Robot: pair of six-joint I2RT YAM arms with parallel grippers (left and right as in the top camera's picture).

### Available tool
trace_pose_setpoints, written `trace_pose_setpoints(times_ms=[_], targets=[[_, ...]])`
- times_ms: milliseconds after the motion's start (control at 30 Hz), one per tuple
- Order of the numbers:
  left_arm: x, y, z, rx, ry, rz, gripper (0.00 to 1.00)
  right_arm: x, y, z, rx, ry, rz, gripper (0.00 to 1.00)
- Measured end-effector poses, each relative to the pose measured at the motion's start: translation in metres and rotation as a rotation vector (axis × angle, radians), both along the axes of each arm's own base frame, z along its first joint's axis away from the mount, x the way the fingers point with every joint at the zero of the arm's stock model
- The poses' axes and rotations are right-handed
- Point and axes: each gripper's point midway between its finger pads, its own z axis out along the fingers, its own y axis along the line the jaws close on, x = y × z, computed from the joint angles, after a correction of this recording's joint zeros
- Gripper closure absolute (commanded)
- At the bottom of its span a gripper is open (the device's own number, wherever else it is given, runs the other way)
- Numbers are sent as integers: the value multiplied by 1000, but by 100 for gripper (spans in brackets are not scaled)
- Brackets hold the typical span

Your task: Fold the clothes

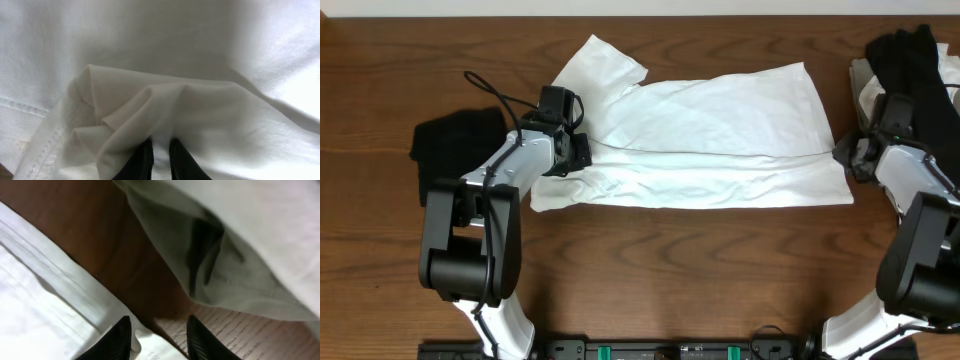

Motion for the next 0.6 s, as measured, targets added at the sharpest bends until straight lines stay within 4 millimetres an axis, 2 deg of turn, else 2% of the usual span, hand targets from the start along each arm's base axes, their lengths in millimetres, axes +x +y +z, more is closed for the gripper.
trace_pose_setpoints(times_ms=[100, 167, 300, 367, 433, 533, 567, 600], targets=[[0, 0, 0, 0, 0, 0, 84, -2, 1, 2, -10, 12, 35, 67], [0, 0, 0, 0, 0, 0, 84, -4, 2, 7, -19, 16, 62, 72], [0, 0, 0, 0, 1, 0, 84, 2, 12, 38, -18, -52, 169, 73], [-1, 0, 0, 1, 3, 0, 79, 5, 28, 59, 5, -102, 286, 74], [-3, 0, 0, 0, 13, 0, 75, 3, 47, 70, 43, -123, 410, 77], [-8, 1, 0, 2, 35, 2, 71, -7, 79, 67, 127, -102, 575, 78], [-10, 1, 0, 2, 43, 1, 68, -12, 96, 63, 166, -87, 650, 78], [-12, 1, 0, 2, 49, 0, 68, -15, 107, 60, 188, -78, 701, 75]])
